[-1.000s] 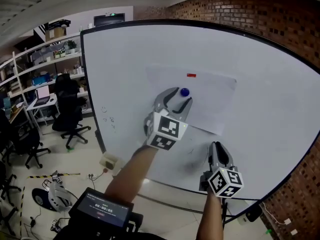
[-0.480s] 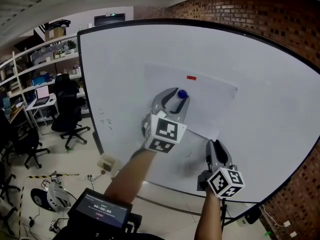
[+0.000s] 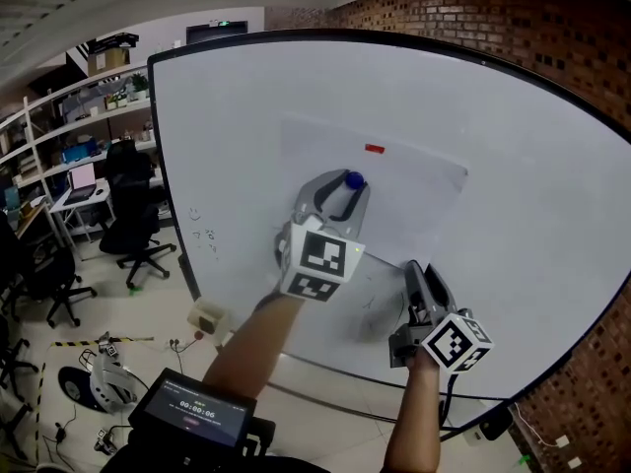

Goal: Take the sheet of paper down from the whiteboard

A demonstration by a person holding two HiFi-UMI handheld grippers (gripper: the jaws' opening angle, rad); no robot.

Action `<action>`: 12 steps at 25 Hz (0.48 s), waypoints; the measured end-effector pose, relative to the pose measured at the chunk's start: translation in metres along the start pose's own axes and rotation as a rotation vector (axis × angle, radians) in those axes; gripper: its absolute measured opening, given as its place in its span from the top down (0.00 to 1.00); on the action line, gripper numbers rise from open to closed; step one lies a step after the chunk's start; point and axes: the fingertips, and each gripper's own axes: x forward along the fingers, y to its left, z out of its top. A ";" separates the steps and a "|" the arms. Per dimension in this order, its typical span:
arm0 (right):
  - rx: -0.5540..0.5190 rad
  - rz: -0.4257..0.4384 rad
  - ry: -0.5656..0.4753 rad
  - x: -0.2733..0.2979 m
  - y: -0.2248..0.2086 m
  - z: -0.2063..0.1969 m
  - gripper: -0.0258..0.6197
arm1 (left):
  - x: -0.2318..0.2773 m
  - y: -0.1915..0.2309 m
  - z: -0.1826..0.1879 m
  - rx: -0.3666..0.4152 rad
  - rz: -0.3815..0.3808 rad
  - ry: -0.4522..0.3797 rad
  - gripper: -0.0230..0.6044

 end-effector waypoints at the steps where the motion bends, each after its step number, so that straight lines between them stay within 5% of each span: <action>1: 0.004 0.004 0.005 0.003 0.001 -0.001 0.73 | 0.000 0.001 0.000 -0.002 0.000 0.001 0.77; 12: 0.049 0.029 0.010 0.020 -0.003 0.003 0.87 | 0.002 0.001 -0.002 -0.031 -0.016 0.002 0.77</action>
